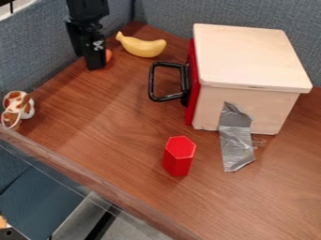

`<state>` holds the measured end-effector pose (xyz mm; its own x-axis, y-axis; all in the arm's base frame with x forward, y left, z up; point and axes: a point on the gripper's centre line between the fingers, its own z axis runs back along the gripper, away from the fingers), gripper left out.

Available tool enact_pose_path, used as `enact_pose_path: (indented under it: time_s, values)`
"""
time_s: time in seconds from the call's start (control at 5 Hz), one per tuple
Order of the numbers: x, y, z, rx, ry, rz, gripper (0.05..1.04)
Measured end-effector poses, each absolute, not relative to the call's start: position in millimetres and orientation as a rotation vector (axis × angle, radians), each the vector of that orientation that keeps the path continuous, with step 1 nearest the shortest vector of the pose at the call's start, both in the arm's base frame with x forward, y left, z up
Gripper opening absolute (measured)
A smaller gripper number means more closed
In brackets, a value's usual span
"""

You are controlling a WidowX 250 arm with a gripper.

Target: Open the drawer

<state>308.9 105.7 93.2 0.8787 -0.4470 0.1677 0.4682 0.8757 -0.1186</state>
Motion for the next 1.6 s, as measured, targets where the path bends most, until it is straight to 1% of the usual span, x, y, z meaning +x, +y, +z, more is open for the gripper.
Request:
enact_pose_path:
  time_s: [0.2, 0.4, 0.6, 0.8, 1.0, 1.2, 1.4, 1.6]
  values:
    - [321.2, 86.5, 94.8, -0.197, -0.233, -0.371, 1.0]
    - [329.0, 75.7, 89.3, -0.253, -0.294, -0.201, 1.001]
    - [338.7, 62.6, 89.5, -0.264, -0.309, -0.08, 1.0]
    - [346.0, 47.3, 89.2, -0.245, -0.313, -0.064, 1.0]
    - [354.2, 35.4, 80.4, -0.234, -0.292, -0.066, 1.0]
    - [358.6, 36.9, 67.3, -0.215, -0.262, -0.063, 1.0]
    - [361.5, 47.1, 63.5, -0.161, -0.269, -0.003, 1.0]
    - [362.0, 51.7, 63.4, -0.135, -0.269, 0.046, 1.001]
